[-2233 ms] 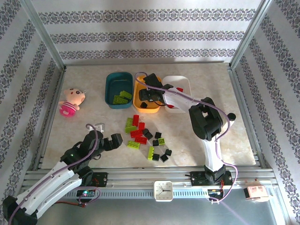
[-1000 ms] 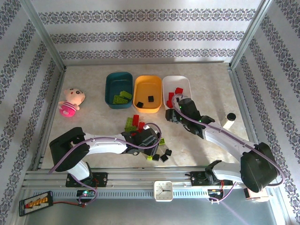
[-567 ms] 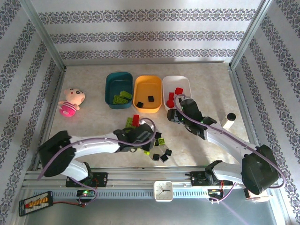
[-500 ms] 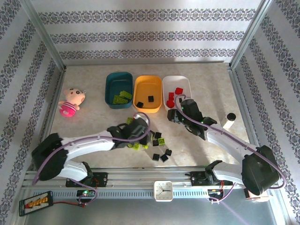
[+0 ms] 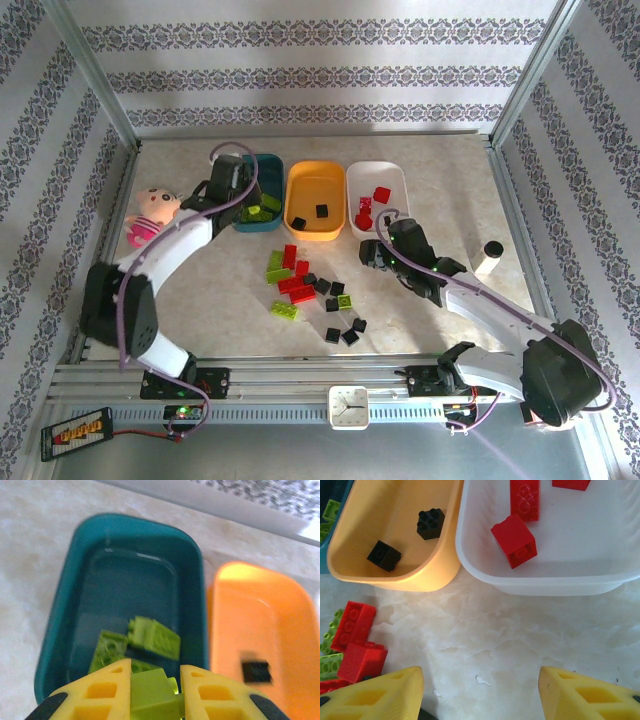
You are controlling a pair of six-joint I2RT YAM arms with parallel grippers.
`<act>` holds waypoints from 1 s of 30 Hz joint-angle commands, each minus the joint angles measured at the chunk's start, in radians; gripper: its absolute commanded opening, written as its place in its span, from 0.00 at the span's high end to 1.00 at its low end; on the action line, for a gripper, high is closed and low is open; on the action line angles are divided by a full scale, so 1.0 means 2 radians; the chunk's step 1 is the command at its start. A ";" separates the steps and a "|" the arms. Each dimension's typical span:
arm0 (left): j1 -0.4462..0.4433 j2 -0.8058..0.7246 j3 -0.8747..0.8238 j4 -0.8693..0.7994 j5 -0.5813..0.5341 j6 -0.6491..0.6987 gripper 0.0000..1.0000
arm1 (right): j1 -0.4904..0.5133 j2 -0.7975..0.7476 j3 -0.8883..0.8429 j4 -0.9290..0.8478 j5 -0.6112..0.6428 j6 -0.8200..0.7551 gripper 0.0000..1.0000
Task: Sort the legos into containers by color
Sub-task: Place the lego in the container, then pick up the lego from the bottom-center of the table.
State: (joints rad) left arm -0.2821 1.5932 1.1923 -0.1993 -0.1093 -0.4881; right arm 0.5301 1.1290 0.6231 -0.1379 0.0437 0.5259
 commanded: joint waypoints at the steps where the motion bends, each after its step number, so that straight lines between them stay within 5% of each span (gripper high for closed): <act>1: 0.024 0.054 0.054 -0.019 -0.023 0.032 0.86 | 0.011 -0.023 -0.015 -0.013 -0.002 0.007 0.38; 11: 0.047 0.216 0.189 -0.073 -0.041 0.028 0.84 | 0.040 -0.053 -0.038 -0.031 -0.025 0.011 0.38; 17: 0.049 0.238 0.222 -0.084 -0.028 0.017 0.61 | 0.058 -0.048 -0.049 -0.034 -0.052 0.017 0.37; 23: 0.048 0.179 0.203 -0.066 0.013 0.005 0.36 | 0.091 -0.036 -0.053 -0.041 -0.064 0.023 0.37; 30: 0.020 -0.014 0.008 0.044 0.100 -0.046 0.22 | 0.141 -0.050 -0.057 -0.086 -0.045 0.030 0.36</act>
State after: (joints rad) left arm -0.2092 1.6886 1.3159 -0.2222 0.0002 -0.5167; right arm 0.7849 1.0489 0.5274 -0.2470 -0.0635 0.5636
